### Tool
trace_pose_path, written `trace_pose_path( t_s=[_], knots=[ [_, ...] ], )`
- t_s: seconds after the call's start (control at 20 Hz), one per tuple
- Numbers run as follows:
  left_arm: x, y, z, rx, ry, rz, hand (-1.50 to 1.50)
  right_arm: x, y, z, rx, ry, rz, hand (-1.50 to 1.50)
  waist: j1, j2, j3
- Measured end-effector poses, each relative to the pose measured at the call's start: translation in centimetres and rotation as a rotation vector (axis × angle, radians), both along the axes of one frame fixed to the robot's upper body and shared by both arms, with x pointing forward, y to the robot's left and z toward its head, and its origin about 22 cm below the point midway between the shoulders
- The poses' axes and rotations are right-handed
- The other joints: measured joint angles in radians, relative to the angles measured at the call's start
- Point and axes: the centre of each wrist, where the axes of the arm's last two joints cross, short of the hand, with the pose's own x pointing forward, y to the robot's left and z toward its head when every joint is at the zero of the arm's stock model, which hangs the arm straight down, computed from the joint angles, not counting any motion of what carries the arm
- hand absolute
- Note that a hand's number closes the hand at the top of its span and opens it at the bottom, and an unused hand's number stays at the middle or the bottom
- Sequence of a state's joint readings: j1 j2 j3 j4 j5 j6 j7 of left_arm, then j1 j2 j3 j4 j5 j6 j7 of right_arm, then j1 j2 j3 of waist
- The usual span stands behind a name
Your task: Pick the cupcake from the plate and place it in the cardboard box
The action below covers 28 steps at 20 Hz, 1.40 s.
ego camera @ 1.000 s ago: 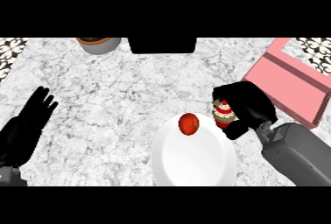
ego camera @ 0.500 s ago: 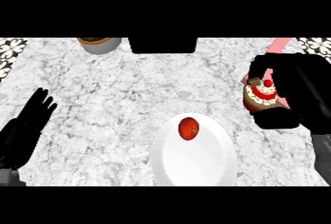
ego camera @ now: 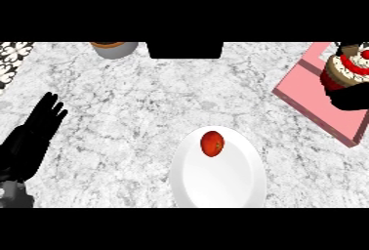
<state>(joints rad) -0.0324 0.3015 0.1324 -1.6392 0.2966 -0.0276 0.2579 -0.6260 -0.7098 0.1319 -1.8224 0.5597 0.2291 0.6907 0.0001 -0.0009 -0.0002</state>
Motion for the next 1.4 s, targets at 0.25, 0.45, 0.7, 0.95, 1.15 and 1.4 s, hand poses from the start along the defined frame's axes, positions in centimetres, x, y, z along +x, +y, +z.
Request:
trace_pose_path(
  t_s=[0.25,0.45,0.7,0.95,1.15,1.4],
  knots=[
    [-0.2,-0.3,-0.2,0.002,0.004,-0.002,0.00,2.0,-2.9,-0.6,-0.038,0.016,-0.027,1.50,0.005,0.001,0.000],
    [-0.5,0.1,0.4,-0.001,0.002,-0.008,0.00,4.1,-5.4,-1.8,-0.032,0.011,-0.018,1.50,0.010,0.002,0.000],
    [-0.1,-0.2,0.4,-0.001,-0.001,-0.011,0.00,6.4,-7.0,-4.8,-0.027,0.015,-0.004,1.50,0.011,0.003,0.000],
    [0.0,-0.6,0.3,-0.001,0.000,-0.017,0.00,8.5,-8.6,-8.5,-0.001,0.056,0.005,1.50,0.013,0.004,0.001],
    [0.3,-0.2,-0.2,0.005,0.001,-0.016,0.00,9.3,-9.8,-10.8,0.034,0.173,-0.003,1.50,0.013,0.005,0.000],
    [0.2,-0.4,0.1,0.002,0.001,-0.016,0.00,9.6,-12.2,-13.6,0.088,0.293,-0.065,-1.50,0.015,0.005,0.001]
  ],
)
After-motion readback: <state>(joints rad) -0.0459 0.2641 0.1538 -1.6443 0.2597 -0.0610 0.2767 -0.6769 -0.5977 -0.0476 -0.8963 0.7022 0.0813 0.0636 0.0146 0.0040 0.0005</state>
